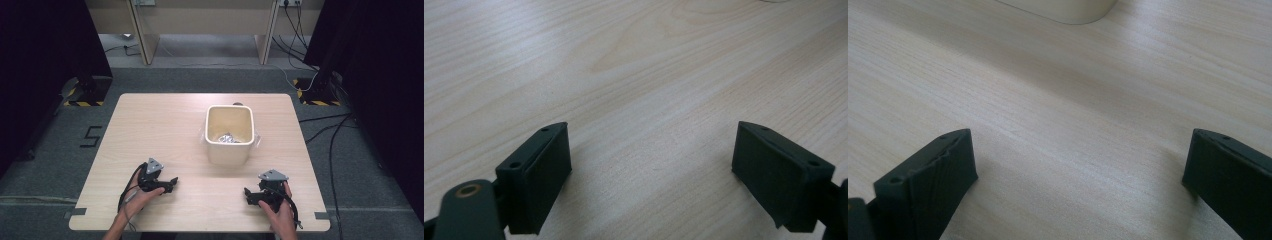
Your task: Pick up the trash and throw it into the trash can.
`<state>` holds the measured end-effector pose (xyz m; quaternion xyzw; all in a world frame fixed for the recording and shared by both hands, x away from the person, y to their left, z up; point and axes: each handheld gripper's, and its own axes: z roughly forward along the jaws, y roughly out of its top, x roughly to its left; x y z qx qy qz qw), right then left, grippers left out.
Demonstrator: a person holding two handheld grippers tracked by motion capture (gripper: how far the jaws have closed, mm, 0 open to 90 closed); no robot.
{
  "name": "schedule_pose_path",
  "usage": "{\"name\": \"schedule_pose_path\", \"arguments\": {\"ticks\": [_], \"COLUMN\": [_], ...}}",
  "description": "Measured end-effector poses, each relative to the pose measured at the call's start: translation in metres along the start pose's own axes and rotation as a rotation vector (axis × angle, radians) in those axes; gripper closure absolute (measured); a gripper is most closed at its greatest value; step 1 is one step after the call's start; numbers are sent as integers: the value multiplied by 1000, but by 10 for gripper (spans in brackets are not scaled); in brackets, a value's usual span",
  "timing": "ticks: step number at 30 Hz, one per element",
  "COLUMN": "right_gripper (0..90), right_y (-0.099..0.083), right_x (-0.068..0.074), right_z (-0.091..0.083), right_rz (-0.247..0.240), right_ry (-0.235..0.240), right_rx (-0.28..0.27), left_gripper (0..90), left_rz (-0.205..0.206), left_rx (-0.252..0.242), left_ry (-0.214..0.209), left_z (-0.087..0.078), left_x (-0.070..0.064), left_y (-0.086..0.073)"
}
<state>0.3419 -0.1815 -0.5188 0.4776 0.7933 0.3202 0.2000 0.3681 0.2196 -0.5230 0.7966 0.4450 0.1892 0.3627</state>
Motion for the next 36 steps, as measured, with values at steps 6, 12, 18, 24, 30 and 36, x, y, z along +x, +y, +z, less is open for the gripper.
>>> {"name": "schedule_pose_path", "arguments": {"ticks": [6, 12, 18, 24, 30, 36], "right_gripper": [5, 6, 5, 6, 6, 6], "right_y": [0, 0, 0, 0, 0, 0], "right_x": [0, 0, 0, 0, 0, 0], "right_z": [0, 0, 0, 0, 0, 0], "right_rz": [-1, -1, 0, -2, -1, 0], "right_ry": [0, -1, -1, 0, 0, 0], "right_rx": [0, 0, 0, 2, 2, 2], "left_gripper": [147, 147, 146, 144, 143, 142], "left_rz": [3, 5, -9, -10, -11, -11], "left_rx": [2, 2, 0, 1, 1, 1], "left_ry": [-3, -4, 7, 14, 14, 13], "left_z": [-4, -8, -11, -11, -11, -11], "left_x": [-2, -4, -5, -6, -5, -5], "left_y": [-4, -7, -10, -11, -11, -11]}}
